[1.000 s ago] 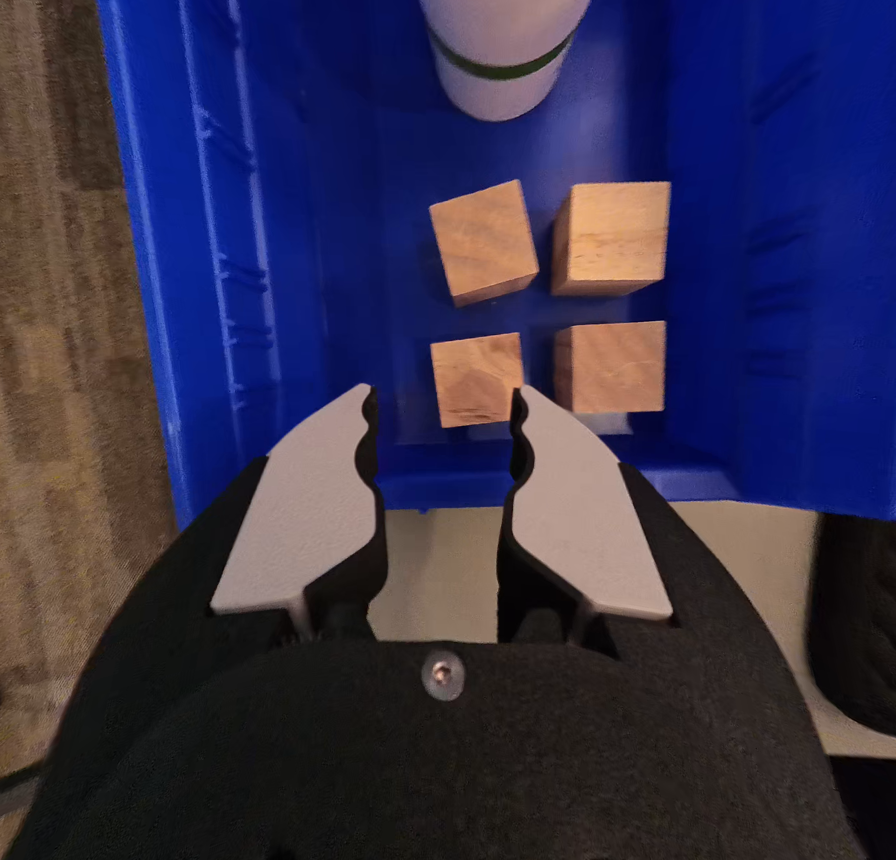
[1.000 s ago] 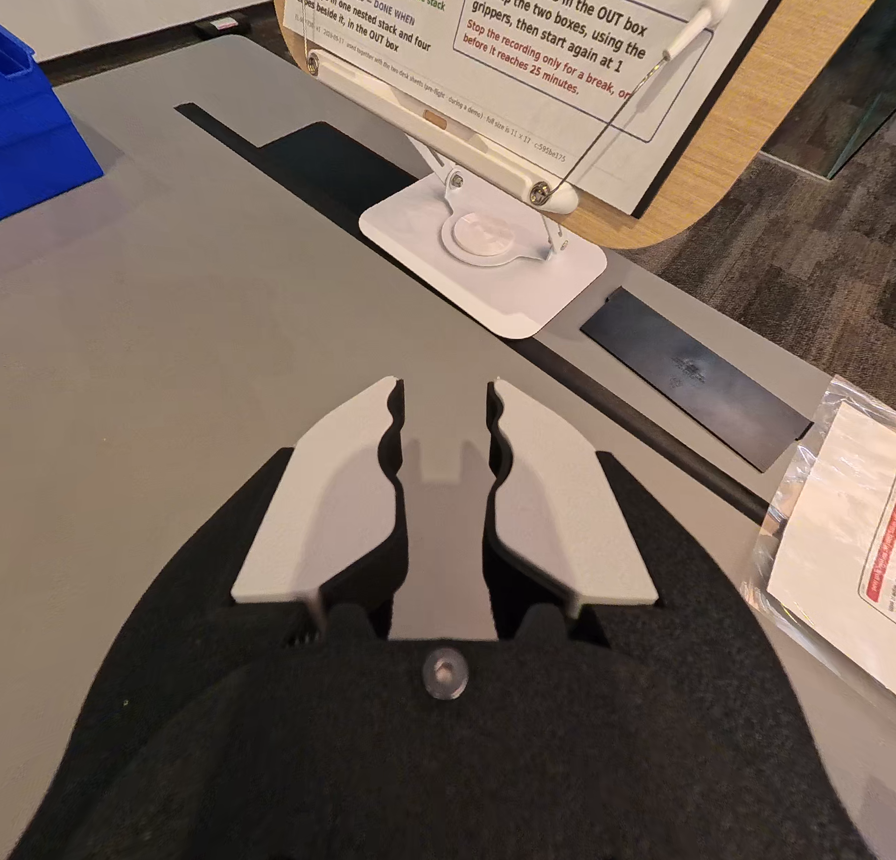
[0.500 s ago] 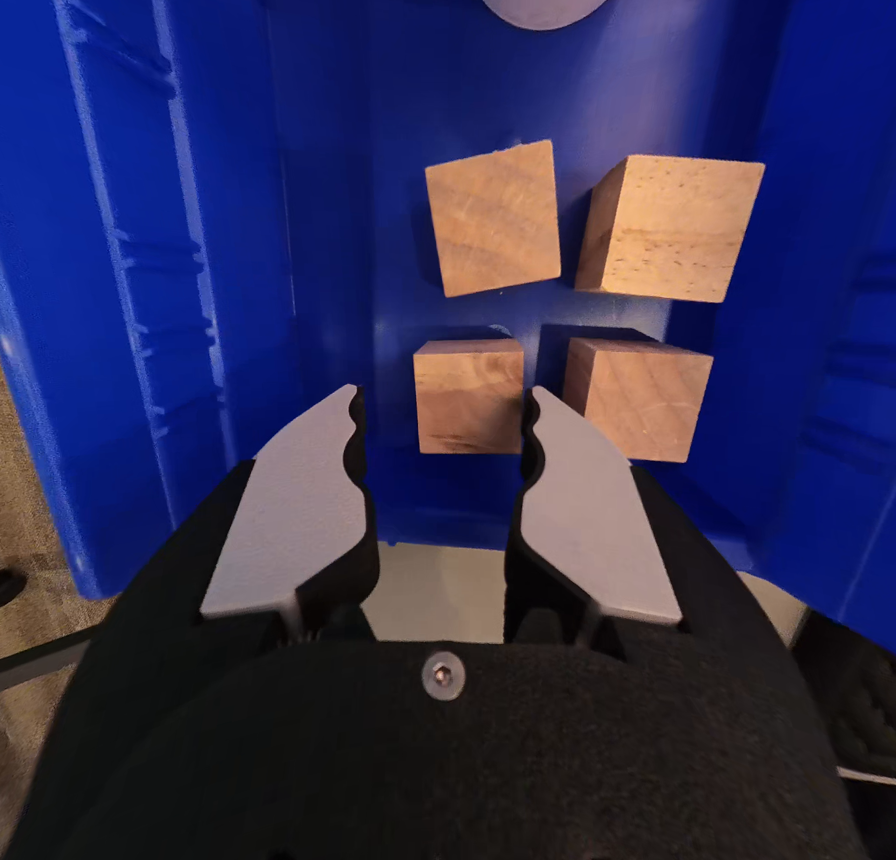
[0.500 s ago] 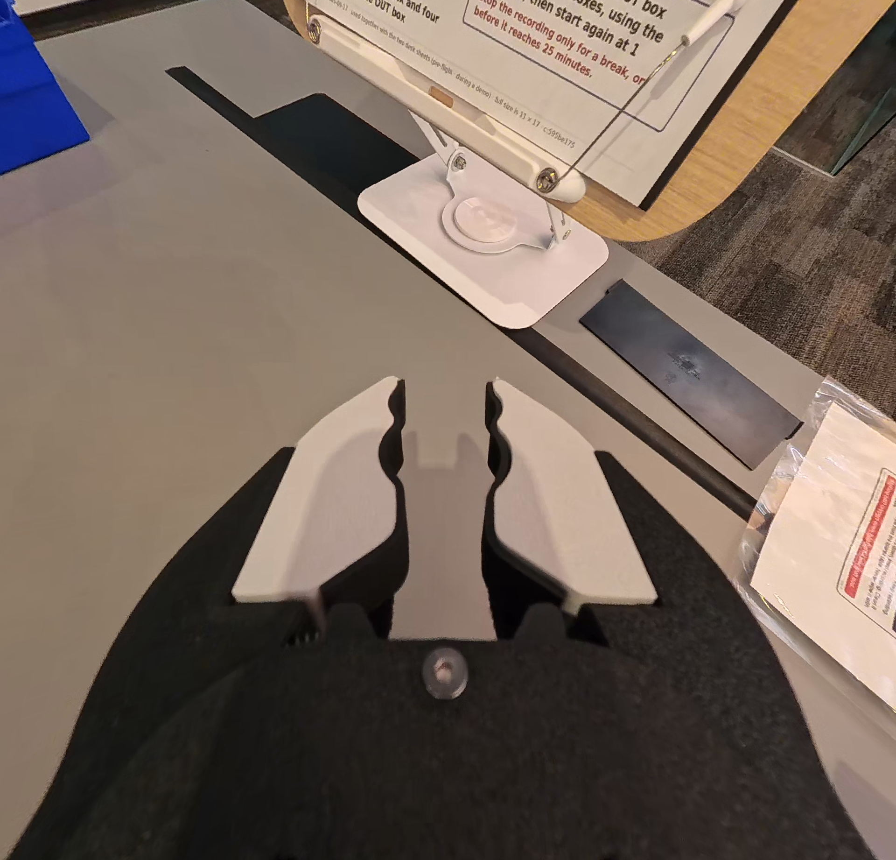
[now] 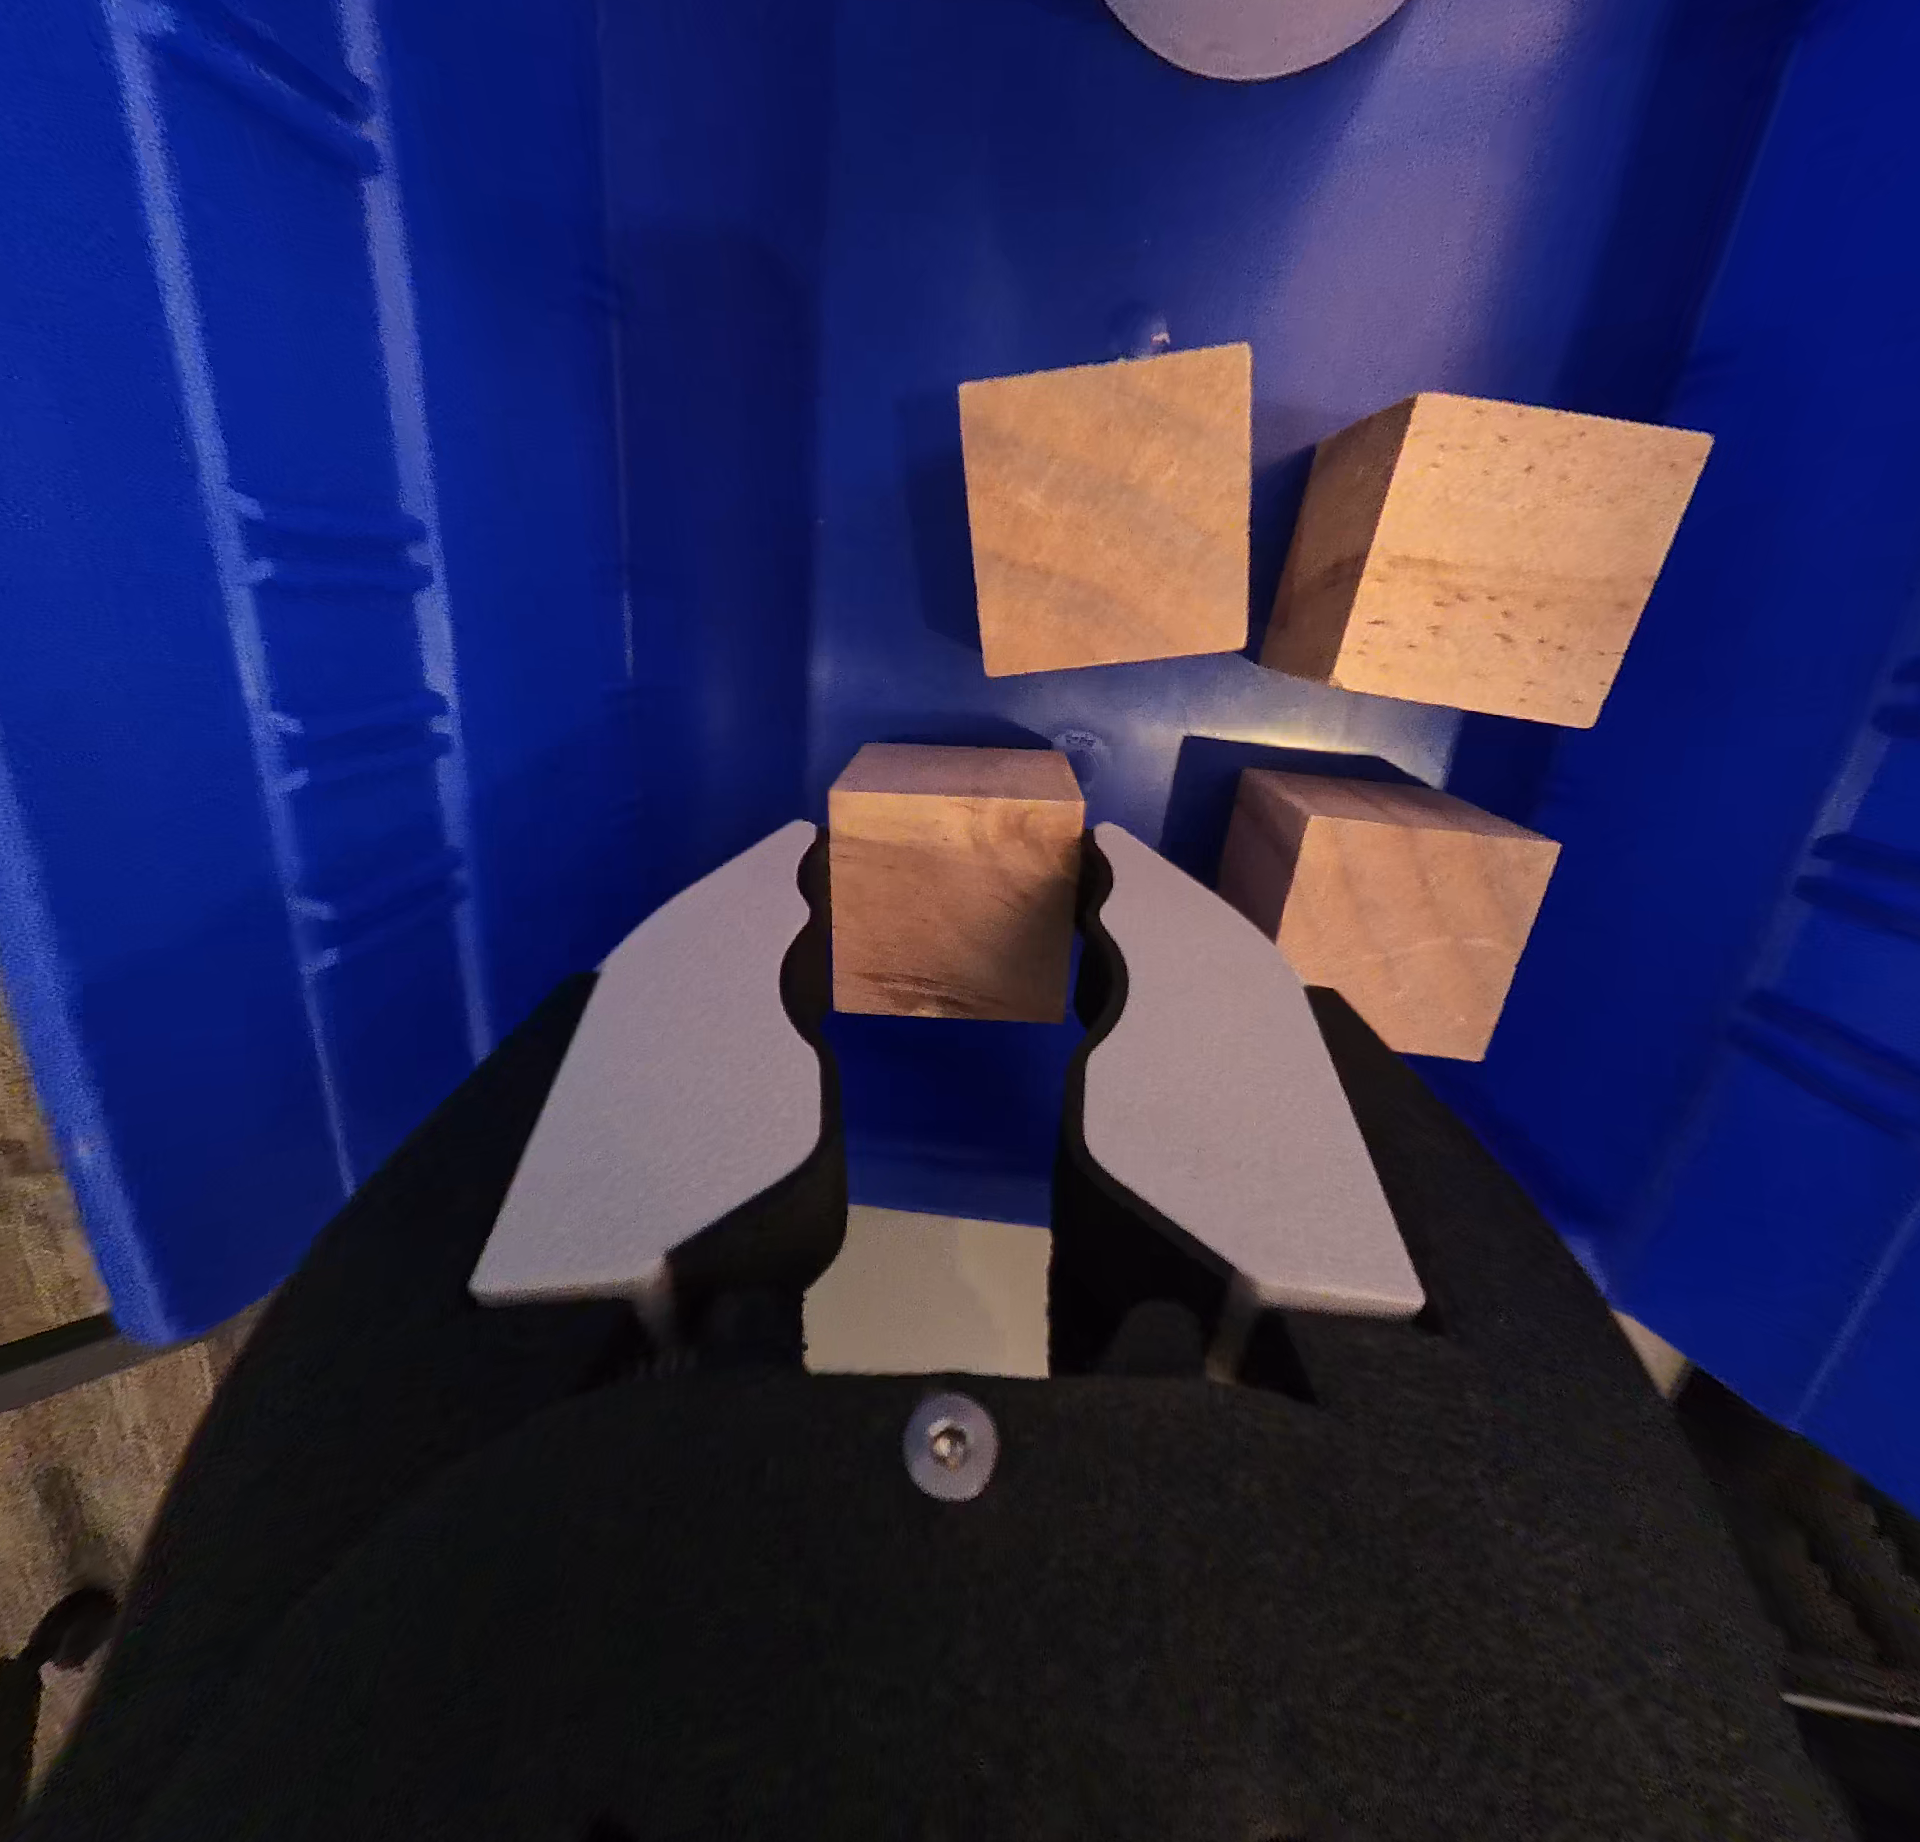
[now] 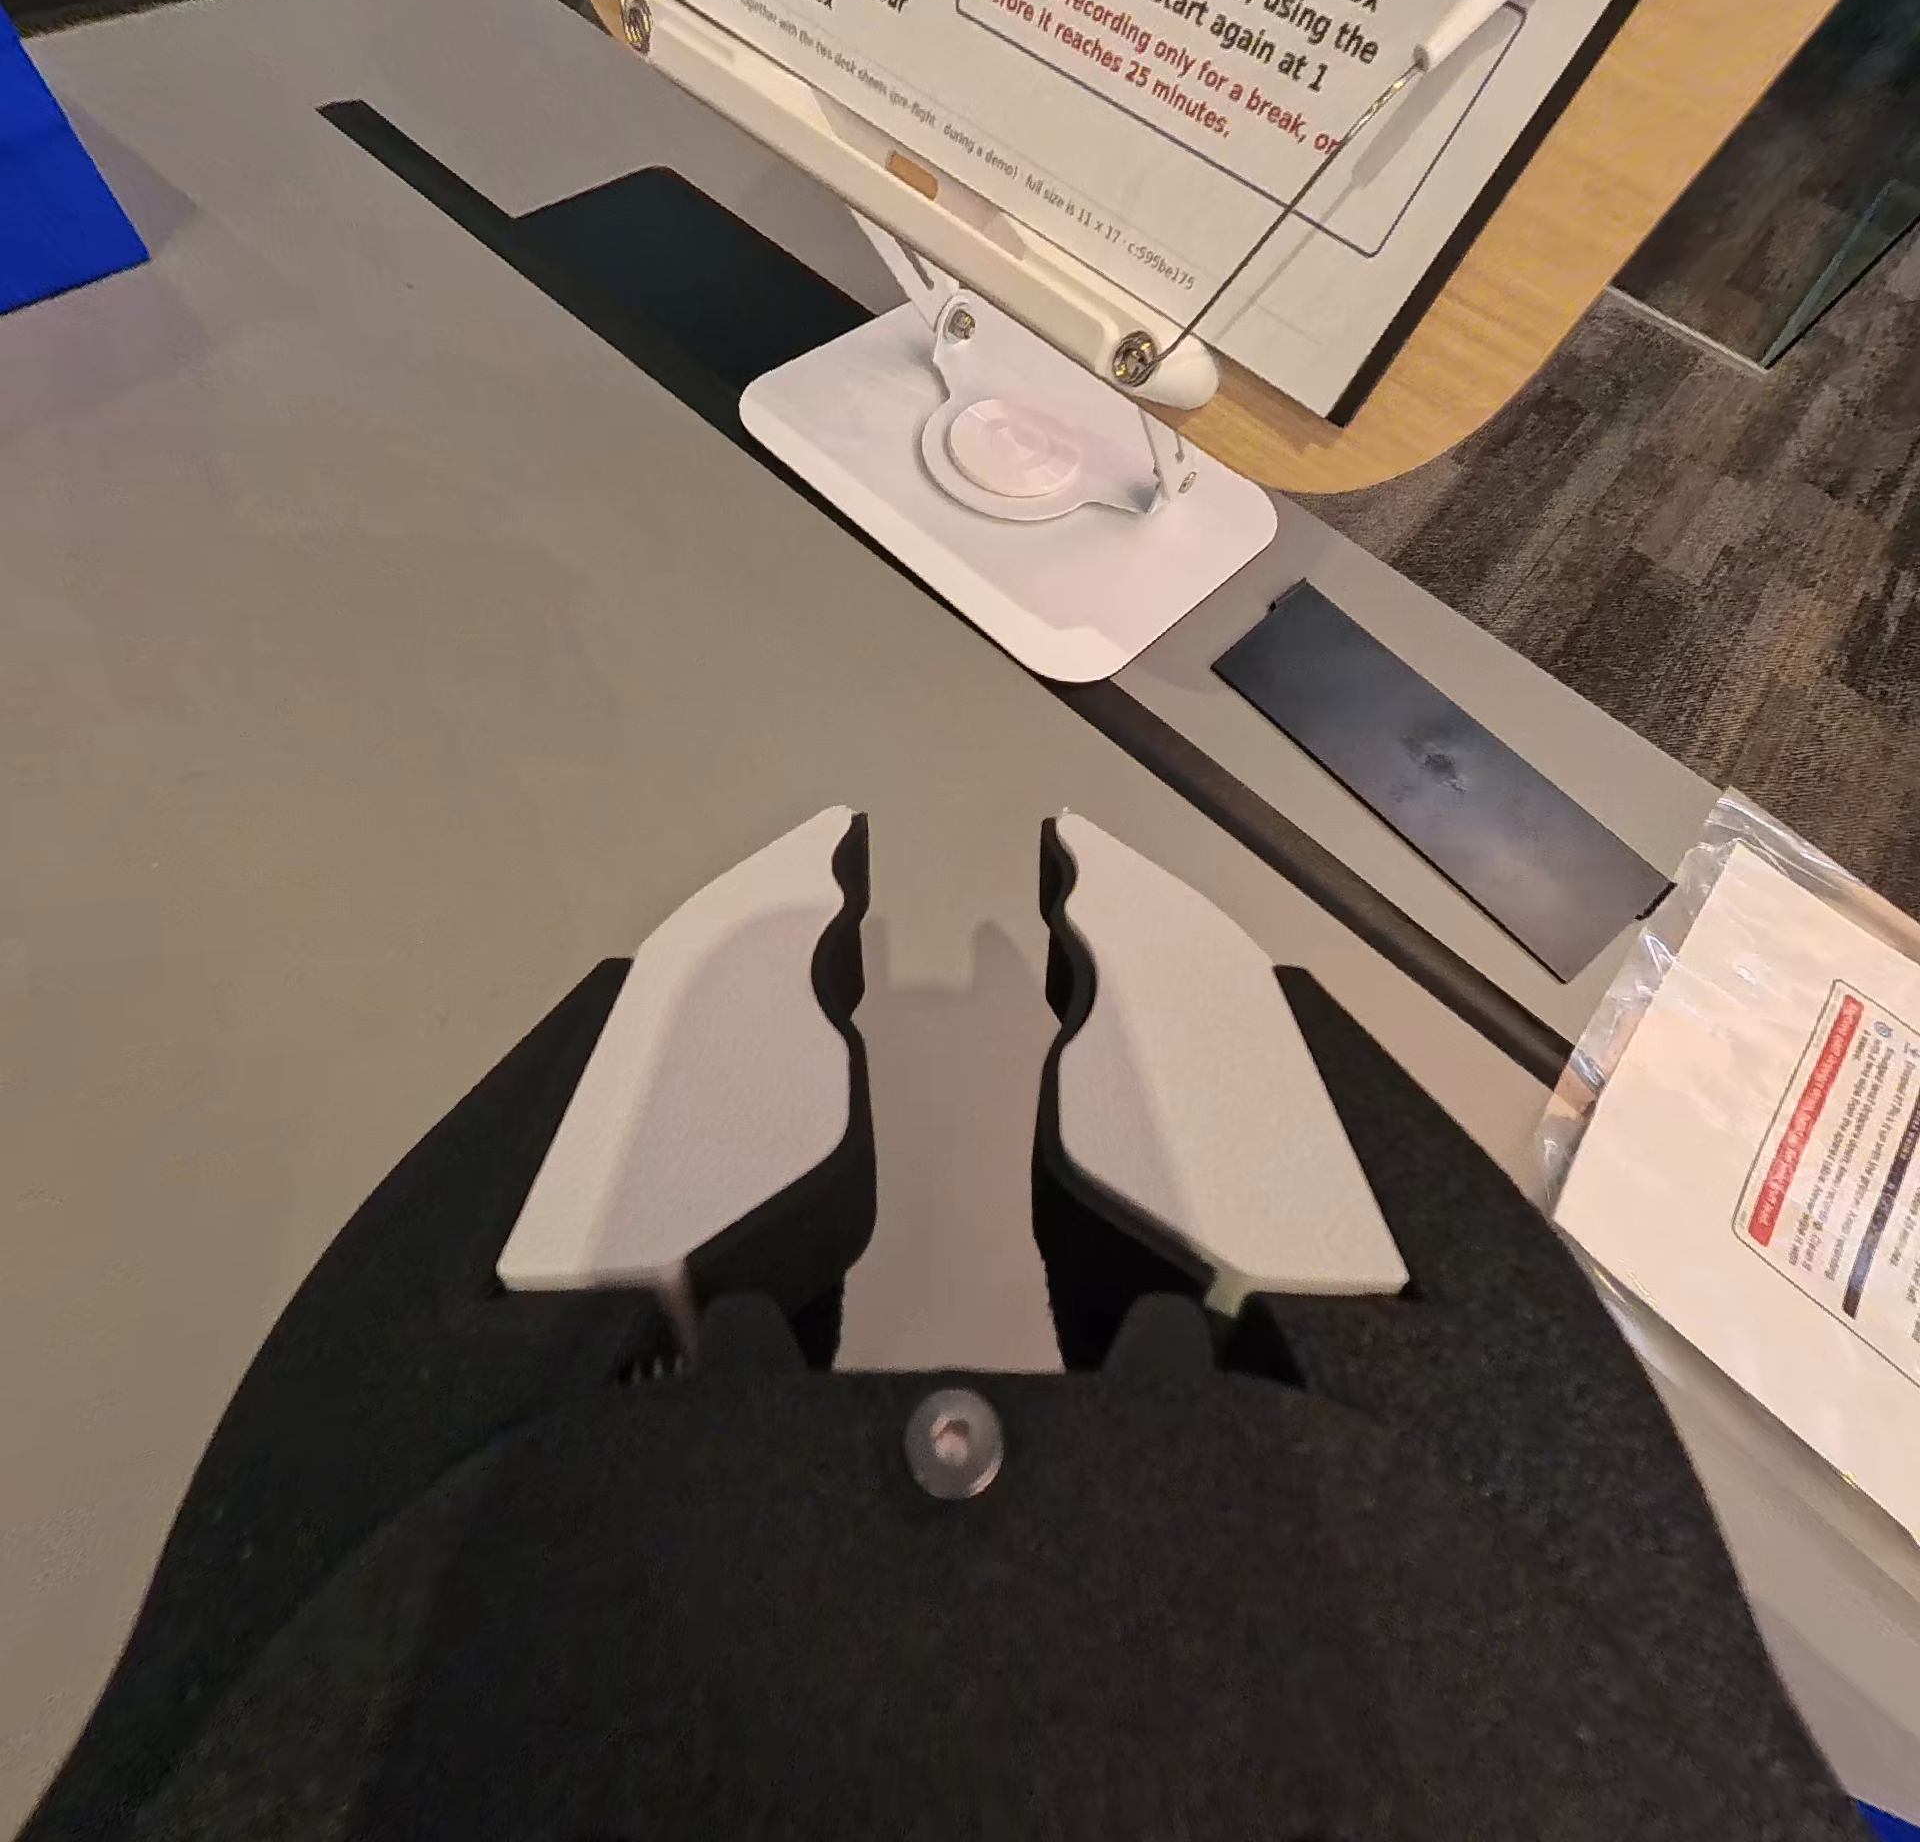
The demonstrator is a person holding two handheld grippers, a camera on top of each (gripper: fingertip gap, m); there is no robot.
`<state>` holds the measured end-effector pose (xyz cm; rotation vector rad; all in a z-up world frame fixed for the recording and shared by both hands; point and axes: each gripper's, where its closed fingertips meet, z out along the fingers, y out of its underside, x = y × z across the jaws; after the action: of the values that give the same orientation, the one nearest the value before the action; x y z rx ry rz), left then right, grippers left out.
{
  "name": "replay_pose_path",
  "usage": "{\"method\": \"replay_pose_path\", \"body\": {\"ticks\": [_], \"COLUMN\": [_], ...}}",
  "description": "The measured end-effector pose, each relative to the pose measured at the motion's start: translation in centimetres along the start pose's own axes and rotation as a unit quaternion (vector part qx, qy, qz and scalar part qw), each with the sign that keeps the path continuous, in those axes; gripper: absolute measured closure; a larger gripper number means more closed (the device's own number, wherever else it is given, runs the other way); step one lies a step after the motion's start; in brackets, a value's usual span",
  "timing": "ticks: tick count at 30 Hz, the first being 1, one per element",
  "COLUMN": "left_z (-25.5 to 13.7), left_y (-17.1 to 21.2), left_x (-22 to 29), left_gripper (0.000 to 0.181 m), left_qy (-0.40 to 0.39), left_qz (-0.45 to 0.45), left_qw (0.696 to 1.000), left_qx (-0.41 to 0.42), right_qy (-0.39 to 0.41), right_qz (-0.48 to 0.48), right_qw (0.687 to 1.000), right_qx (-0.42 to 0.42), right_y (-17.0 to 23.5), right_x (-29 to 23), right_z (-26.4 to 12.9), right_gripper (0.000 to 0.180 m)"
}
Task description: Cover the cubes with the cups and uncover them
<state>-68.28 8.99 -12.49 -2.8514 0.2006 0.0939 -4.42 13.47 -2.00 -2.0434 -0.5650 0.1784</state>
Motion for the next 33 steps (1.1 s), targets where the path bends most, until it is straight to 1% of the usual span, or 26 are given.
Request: {"method": "replay_pose_path", "body": {"ticks": [5,9,11,14,17,22,26,29,33], "left_z": [-2.8,-7.4,-10.3,-14.0,-15.2,-14.1,-12.2,-10.4,-9.0], "left_y": [-1.2,-3.3,-4.8,-6.4,-6.8,-6.1,-4.7,-3.9,-3.3], "left_x": [0.5,2.2,4.4,10.5,18.3,32.7,43.8,50.2,57.6], "left_gripper": [0.136,0.136,0.136,0.136,0.136,0.137,0.137,0.137,0.137], "left_qy": [0.009,0.016,0.026,0.075,0.11,0.165,0.222,0.227,0.25], "left_qz": [0.008,0.042,0.077,0.159,0.247,0.405,0.493,0.557,0.606], "left_qw": [0.999,0.993,0.986,0.965,0.937,0.87,0.816,0.779,0.739], "left_qx": [0.049,0.109,0.148,0.195,0.22,0.227,0.202,0.175,0.157], "right_qy": [0.004,0.015,0.02,0.035,0.042,0.052,0.056,0.067,0.084], "right_qz": [0.002,-0.001,-0.005,-0.014,-0.026,-0.022,-0.01,-0.004,0.021], "right_qw": [1.0,1.0,1.0,0.999,0.999,0.998,0.998,0.998,0.996], "right_qx": [0.01,0.012,0.012,0.003,-0.009,0.0,0.007,-0.005,-0.009], "right_y": [-0.3,-0.6,-0.7,-0.7,-0.5,-0.8,-0.3,1.1,2.6], "right_x": [0.5,1.2,1.4,1.9,2.2,3.0,3.7,4.6,6.2], "right_z": [-1.0,-2.0,-2.7,-3.8,-5.1,-8.8,-12.4,-14.4,-15.5], "right_gripper": [0.149,0.15,0.15,0.15,0.151,0.151,0.155,0.156,0.156]}}
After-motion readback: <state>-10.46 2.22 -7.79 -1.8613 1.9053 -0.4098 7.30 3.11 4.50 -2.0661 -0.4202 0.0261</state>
